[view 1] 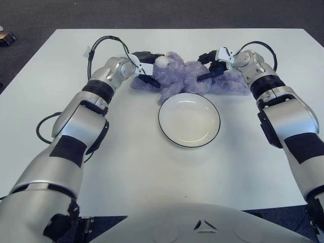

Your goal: Put the doll into the plate.

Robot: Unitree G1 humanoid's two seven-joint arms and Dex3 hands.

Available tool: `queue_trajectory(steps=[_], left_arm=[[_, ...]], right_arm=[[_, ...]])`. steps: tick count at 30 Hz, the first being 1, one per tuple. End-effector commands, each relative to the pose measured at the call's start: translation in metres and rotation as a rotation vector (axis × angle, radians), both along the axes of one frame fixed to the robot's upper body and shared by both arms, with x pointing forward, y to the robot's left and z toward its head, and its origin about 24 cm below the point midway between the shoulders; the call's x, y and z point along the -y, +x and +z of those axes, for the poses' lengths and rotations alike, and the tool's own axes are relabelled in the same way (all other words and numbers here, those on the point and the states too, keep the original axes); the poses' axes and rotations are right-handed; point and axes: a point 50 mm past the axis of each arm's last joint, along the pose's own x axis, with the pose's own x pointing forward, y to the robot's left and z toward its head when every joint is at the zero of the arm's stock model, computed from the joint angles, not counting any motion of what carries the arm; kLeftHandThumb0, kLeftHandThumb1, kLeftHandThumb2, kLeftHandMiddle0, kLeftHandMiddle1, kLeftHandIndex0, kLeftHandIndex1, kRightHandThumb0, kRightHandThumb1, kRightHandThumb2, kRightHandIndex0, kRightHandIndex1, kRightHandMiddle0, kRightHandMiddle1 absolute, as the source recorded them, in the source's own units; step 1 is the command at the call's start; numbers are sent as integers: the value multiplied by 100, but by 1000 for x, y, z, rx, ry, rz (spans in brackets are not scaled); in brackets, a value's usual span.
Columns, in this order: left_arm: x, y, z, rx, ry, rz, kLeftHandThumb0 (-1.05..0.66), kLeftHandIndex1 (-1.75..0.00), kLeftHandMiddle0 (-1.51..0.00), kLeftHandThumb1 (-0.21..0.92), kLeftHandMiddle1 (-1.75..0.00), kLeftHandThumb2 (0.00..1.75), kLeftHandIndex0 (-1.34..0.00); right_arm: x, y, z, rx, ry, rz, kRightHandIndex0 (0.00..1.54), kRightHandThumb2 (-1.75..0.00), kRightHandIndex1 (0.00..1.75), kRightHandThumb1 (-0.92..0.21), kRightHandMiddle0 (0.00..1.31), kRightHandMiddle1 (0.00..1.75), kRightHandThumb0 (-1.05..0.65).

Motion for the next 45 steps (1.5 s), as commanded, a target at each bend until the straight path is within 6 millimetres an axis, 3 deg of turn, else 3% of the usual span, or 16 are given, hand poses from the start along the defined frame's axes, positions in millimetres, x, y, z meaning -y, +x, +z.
queue_trajectory(steps=[1,7,15,23,36,45], left_arm=[[-5,-1,-9,0,15,14,-36,-172,-49,86,-170,1,-48],[-8,-1,-11,21,-39,30,-24,-174,-70,87,-174,1,-56],[-10,-3,-10,86,-117,24,-17,-175,-78,87,-175,1,-62],[-16,-6,-9,191,-186,9,-15,-175,-79,88,-175,1,-63],[-20,-10,-5,455,-155,-28,-20,-175,-81,91,-175,3,-63],[-23,-7,7,682,-143,0,-21,-175,-78,92,-175,5,-60]], right_arm=[[4,-2,-6,1,32,-16,92,-60,174,-61,65,174,-2],[5,-2,-6,21,62,-22,95,-57,175,-62,71,175,0],[6,-3,-7,81,136,-57,96,-62,175,-60,72,175,1],[6,-4,-10,196,111,-86,96,-70,175,-56,72,175,4],[5,-8,-10,366,90,-85,95,-79,175,-52,70,175,6],[5,-17,5,669,77,-32,90,-83,175,-50,67,175,6]])
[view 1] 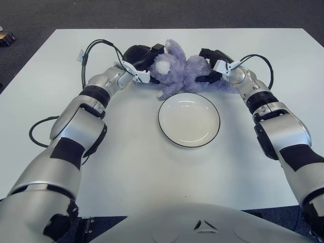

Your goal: Put the doll into the plate.

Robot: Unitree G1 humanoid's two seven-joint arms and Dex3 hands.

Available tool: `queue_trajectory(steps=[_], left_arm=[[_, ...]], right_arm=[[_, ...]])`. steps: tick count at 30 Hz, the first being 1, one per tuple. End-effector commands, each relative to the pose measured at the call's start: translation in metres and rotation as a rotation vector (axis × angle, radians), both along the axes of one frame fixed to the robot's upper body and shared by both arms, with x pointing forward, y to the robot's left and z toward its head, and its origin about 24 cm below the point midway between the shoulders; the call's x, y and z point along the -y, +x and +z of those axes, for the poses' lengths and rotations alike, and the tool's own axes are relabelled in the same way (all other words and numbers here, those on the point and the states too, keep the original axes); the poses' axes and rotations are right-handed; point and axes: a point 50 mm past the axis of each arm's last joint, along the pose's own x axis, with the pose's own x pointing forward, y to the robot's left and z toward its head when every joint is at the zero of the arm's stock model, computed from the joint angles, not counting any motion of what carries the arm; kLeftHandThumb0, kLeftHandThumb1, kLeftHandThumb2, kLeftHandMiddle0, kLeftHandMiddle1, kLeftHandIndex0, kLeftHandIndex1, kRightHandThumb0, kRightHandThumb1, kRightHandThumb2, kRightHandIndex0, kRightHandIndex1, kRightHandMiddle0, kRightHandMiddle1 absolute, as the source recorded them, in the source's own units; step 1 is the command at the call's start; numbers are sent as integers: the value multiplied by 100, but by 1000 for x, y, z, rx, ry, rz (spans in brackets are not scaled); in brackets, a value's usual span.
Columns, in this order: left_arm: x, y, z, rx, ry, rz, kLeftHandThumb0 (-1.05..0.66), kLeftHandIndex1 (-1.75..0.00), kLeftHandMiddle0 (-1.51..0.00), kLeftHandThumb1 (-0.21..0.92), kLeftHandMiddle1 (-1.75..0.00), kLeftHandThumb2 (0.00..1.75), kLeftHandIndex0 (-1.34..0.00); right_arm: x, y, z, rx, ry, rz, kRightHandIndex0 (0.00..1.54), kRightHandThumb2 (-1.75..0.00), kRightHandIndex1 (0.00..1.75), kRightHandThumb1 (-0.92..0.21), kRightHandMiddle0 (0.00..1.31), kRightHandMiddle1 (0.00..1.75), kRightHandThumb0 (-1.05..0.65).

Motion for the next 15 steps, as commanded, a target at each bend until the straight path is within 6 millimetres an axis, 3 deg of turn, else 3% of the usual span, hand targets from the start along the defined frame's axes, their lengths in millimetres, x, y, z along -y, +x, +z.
queue_trajectory(steps=[1,12,14,15], left_arm=[[-7,4,13,108,24,46,-21,-175,-76,92,-175,6,-59],[-6,1,32,536,118,42,-20,-175,-67,92,-175,13,-53],[-6,0,33,572,135,37,-31,-174,-63,75,-175,58,-45],[-6,0,33,579,138,36,-33,-174,-63,72,-175,65,-44]], right_arm=[[10,-3,9,157,-69,-14,89,-84,175,-50,66,175,7],[5,-9,17,650,-345,-81,75,-86,175,-52,59,175,15],[5,-10,16,697,-375,-87,70,-83,175,-54,57,175,15],[5,-10,16,708,-381,-89,69,-82,175,-55,57,175,15]])
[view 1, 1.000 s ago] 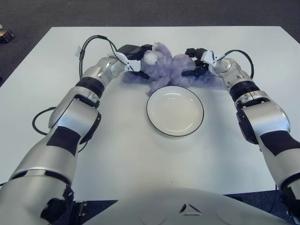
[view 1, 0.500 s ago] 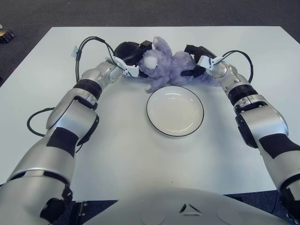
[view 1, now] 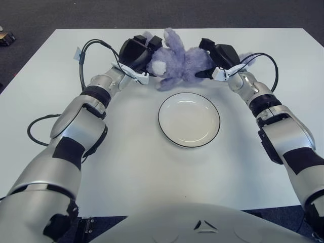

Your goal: Put the doll into the plate.

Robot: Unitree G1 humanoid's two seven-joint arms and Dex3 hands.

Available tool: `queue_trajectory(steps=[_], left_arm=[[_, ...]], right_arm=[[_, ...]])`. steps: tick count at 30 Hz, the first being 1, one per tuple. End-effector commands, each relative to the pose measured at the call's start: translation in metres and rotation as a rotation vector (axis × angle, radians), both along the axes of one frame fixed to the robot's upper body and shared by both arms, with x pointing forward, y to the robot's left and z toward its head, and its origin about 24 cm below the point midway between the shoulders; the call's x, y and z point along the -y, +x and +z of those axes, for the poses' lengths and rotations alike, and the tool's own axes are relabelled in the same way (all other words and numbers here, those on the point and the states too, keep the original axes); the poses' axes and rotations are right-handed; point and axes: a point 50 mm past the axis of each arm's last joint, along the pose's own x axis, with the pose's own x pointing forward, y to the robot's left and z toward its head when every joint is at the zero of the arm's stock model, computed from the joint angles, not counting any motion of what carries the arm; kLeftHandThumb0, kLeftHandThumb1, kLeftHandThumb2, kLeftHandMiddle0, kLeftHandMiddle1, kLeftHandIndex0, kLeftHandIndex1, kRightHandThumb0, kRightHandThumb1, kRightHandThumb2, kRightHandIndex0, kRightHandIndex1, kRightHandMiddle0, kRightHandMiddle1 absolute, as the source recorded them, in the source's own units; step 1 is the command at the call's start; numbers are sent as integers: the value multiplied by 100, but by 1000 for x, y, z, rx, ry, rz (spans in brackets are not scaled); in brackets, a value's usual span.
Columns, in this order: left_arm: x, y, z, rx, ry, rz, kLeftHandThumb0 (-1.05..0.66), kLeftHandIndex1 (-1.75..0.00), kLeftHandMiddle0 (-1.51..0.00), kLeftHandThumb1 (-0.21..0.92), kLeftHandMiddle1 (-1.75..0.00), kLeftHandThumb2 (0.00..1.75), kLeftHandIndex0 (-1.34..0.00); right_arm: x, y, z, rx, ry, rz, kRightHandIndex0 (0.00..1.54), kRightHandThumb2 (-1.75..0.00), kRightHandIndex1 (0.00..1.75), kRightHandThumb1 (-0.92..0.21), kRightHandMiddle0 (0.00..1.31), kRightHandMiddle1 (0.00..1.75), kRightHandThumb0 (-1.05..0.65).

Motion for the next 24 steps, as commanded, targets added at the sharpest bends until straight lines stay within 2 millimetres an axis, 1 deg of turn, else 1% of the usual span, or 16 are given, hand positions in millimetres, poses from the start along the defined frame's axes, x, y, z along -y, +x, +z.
queue_trajectory(steps=[1,2,3,4,5,6,9,10,11,13,15,18,21,24], left_arm=[[-8,3,22,187,56,22,-35,-174,-62,68,-175,75,-42],[-9,2,23,221,71,19,-36,-174,-62,65,-175,82,-41],[-9,1,24,260,88,13,-29,-172,-59,62,-175,87,-41],[-10,1,25,289,100,8,-19,-167,-55,58,-173,92,-40],[-11,0,25,311,109,2,-12,-164,-52,56,-171,95,-40],[-11,-1,25,321,114,-2,-8,-162,-51,54,-170,97,-40],[-11,-1,25,333,118,-6,-4,-160,-49,52,-169,99,-40],[-13,-3,24,366,126,-22,-2,-159,-49,52,-169,100,-40],[-14,-4,23,390,132,-35,-2,-157,-49,52,-168,99,-41],[-15,-7,22,425,137,-56,-1,-153,-48,52,-166,97,-44],[-14,-9,20,449,136,-72,-1,-152,-47,52,-165,96,-47],[-14,-10,18,469,135,-86,-1,-151,-47,50,-164,98,-51],[-12,-16,2,495,166,-93,0,-151,-47,48,-166,101,-53],[-12,-20,-12,495,191,-85,0,-150,-46,46,-168,104,-54]], right_arm=[[11,1,10,183,-121,-47,68,-82,175,-55,56,175,16],[11,0,9,224,-146,-52,68,-81,175,-55,56,175,16],[13,-1,9,275,-177,-55,66,-78,175,-57,55,175,14],[14,-2,8,312,-200,-54,64,-67,175,-63,53,175,12],[15,-3,8,348,-217,-49,62,-59,175,-67,51,175,10],[16,-4,8,368,-225,-44,60,-54,175,-70,50,175,9],[16,-4,7,391,-232,-39,58,-48,175,-74,50,175,8],[18,-7,5,456,-256,-23,58,-47,175,-74,50,175,8],[20,-10,3,505,-273,-7,55,-51,172,-74,49,175,14],[23,-13,0,558,-296,15,49,-64,165,-70,47,175,28],[24,-14,-3,565,-305,22,47,-69,163,-69,47,175,32],[25,-15,-6,574,-311,30,45,-72,162,-68,46,175,36],[28,-19,-13,565,-324,60,44,-72,161,-69,46,175,37],[27,-20,-16,553,-328,74,44,-72,162,-69,46,175,37]])
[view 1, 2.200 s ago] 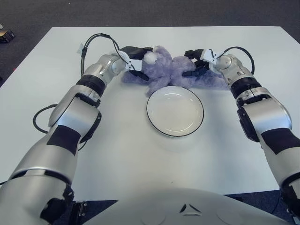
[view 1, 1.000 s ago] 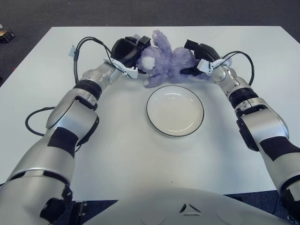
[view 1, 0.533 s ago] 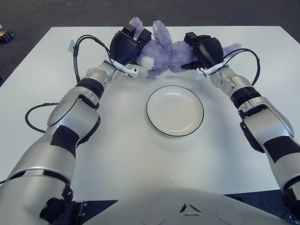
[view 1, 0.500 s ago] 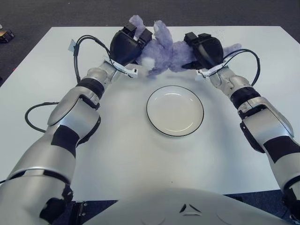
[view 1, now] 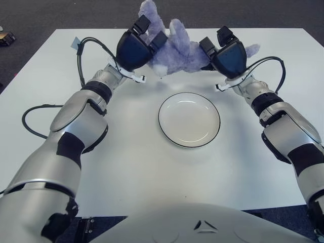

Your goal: Put the doll into the plate.

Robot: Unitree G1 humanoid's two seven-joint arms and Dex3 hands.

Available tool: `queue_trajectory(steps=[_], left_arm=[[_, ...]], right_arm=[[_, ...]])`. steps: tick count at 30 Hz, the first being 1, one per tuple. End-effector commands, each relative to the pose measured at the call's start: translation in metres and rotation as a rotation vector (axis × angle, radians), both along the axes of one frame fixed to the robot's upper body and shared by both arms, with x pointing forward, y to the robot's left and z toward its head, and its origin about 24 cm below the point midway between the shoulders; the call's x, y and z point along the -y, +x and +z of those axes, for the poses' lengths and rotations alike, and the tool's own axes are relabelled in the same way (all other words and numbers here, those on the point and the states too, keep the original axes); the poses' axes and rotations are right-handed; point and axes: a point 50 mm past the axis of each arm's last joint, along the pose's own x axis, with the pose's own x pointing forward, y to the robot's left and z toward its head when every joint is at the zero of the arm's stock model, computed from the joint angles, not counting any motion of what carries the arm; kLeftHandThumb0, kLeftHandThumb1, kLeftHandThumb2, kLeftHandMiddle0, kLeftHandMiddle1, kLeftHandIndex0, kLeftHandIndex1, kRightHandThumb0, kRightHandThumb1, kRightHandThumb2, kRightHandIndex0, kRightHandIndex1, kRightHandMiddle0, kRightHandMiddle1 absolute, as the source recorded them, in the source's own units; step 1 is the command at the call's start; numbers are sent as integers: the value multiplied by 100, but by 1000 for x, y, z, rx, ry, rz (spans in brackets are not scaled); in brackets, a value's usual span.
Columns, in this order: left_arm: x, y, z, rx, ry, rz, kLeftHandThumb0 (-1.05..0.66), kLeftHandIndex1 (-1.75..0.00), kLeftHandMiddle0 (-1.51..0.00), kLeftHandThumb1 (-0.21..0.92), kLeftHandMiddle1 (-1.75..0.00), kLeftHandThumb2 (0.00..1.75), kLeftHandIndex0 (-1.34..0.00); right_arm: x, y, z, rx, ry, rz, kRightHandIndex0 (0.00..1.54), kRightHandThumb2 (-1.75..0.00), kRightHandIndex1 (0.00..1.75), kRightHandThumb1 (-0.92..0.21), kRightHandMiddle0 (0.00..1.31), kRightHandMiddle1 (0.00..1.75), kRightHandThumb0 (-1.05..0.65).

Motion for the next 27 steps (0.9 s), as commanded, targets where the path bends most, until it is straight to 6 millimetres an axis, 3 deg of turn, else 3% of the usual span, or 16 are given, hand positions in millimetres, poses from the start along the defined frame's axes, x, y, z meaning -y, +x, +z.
queue_trajectory(steps=[1,4,5,8,10,11,14,16,18,21,27], left_arm=[[-5,-6,-22,3,39,37,0,-150,-46,46,-169,105,-54],[-5,-9,-34,-4,64,79,0,-152,-45,44,-172,108,-54],[-5,-9,-39,-23,67,103,0,-144,-48,46,-168,102,-57],[-7,-10,-54,-132,93,168,0,-130,-46,72,-160,58,-52],[-8,-8,-59,-220,134,191,0,-130,-45,82,-156,43,-47],[-8,-7,-61,-261,155,200,-8,-121,-41,83,-146,38,-43],[-10,-3,-65,-417,185,226,-31,-64,-36,89,-92,14,-40],[-11,-1,-64,-520,169,231,-36,-43,-37,91,-72,9,-42],[-12,1,-61,-623,141,226,-44,-22,-37,89,-37,4,-41],[-14,4,-50,-766,91,226,-56,-9,-35,87,-13,2,-38],[-18,6,-31,-1107,-68,172,-75,-1,-19,85,-1,1,-22]], right_arm=[[8,-1,-4,-10,-36,-10,43,-72,162,-69,46,175,37],[7,-2,-7,-21,-38,-8,42,-75,164,-69,45,175,37],[6,-2,-8,-25,-39,-8,41,-75,165,-69,44,175,37],[6,-4,-14,-35,-42,-14,39,-77,168,-69,41,175,37],[6,-5,-18,-41,-46,-21,37,-77,169,-70,38,175,37],[6,-5,-19,-43,-48,-25,37,-77,170,-70,38,175,37],[7,-6,-23,-52,-60,-40,34,-76,171,-72,34,175,37],[8,-6,-25,-58,-69,-47,34,-76,171,-72,33,175,36],[8,-7,-27,-63,-78,-52,33,-75,172,-73,32,175,36],[8,-7,-27,-68,-87,-53,33,-74,172,-74,31,175,36],[8,-6,-27,-76,-95,-53,32,-73,172,-74,31,175,36]])
